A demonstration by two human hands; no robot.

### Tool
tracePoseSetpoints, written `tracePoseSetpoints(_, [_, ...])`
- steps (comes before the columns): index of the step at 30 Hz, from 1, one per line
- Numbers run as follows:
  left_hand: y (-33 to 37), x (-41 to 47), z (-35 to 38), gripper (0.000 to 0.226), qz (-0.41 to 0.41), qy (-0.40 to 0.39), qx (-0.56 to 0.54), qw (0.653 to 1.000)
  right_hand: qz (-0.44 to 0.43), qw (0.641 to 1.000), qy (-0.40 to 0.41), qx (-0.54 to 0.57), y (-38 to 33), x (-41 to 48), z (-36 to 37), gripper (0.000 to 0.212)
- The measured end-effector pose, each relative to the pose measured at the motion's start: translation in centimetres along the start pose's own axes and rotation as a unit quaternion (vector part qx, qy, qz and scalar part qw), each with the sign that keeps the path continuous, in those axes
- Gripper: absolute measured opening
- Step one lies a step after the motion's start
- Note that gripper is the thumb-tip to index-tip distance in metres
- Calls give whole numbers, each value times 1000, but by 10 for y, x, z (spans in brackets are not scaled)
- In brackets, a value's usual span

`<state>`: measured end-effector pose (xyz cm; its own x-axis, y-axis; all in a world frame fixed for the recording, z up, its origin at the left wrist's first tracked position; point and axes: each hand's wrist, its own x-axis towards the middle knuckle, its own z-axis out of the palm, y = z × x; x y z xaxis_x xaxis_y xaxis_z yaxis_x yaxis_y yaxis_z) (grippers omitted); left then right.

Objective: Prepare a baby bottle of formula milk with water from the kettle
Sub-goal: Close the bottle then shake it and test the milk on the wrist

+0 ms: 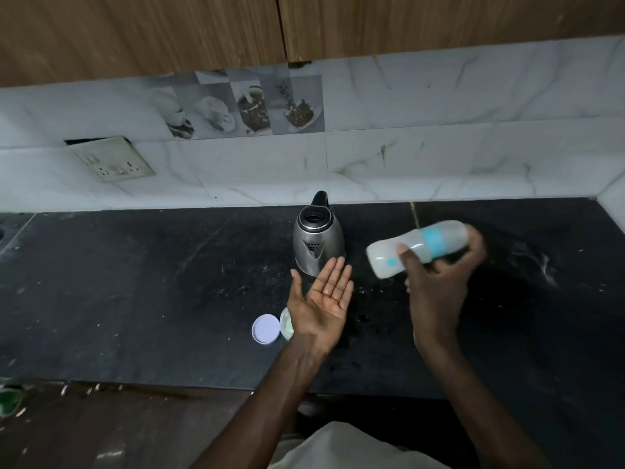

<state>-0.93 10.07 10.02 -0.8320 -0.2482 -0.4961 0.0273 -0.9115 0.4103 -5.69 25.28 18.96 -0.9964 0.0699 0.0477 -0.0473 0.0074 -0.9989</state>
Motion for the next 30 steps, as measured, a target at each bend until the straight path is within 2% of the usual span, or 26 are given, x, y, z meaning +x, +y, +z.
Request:
tracePoseSetpoints(1, [1,1,-1,82,4,1,-3,1000,-10,1000,-10,8,-6,2,1,91])
tracePoseSetpoints(3, [-1,0,-4,81,6,19,7,1000,-37,988,-143,-39,-19,6,-2,94])
tracePoseSetpoints(4, [-4,-1,-3,81,1,25,20,999,-56,983,-163,-59,-26,11,-7,95])
tracePoseSetpoints(5, [-5,0,-2,82,-5,27,26,999,-76,987,-133,-49,-36,20,-12,96])
tracePoseSetpoints(7, [-3,2,-3,84,-11,22,28,999,-101,995,1,24,-50,35,-18,97])
tracePoseSetpoints(8, [-3,4,-4,84,-9,18,29,999,-108,993,29,37,-51,37,-17,97])
tracePoseSetpoints(9, [-3,5,-5,83,-5,22,28,999,-102,994,11,22,-53,32,-14,97])
tracePoseSetpoints(11, [-6,6,-3,80,-5,40,31,999,-65,987,-131,-62,-36,17,-13,99])
tracePoseSetpoints(12, [-8,4,-1,80,-5,42,38,998,-51,982,-161,-81,-28,11,-14,97])
tracePoseSetpoints(13, [-8,3,-1,80,-3,37,41,998,-45,987,-137,-66,-22,8,-16,95])
tracePoseSetpoints(15, [-6,6,-1,82,-3,22,36,999,-44,999,-20,7,-14,5,-15,92])
tracePoseSetpoints(16, [-6,6,-2,82,-2,20,25,999,-30,999,-9,13,-12,2,-11,91])
tracePoseSetpoints(19, [-9,2,-6,82,-2,27,13,1000,-6,986,-156,-59,-2,-16,-5,93])
tracePoseSetpoints(20, [-10,1,-5,81,-1,35,15,999,-8,989,-140,-52,-3,-16,-6,93])
tracePoseSetpoints(22, [-10,2,-6,81,-2,36,19,999,-18,999,-23,18,-7,-9,-7,92])
tracePoseSetpoints(23, [-9,2,-6,81,-3,35,16,999,-25,999,-9,30,-5,-6,-6,93])
tracePoseSetpoints(24, [-8,2,-6,81,-6,34,9,999,-26,999,-42,4,-7,-8,-2,97])
tracePoseSetpoints(26, [-9,-1,-3,83,-18,21,0,1000,-28,979,-174,-101,4,-20,4,99])
tracePoseSetpoints(27, [-10,-3,0,84,-26,13,1,1000,-29,972,-196,-124,10,-24,6,98])
tracePoseSetpoints(30, [-9,-4,7,82,-25,0,-5,1000,-21,982,-165,-95,18,-17,7,97])
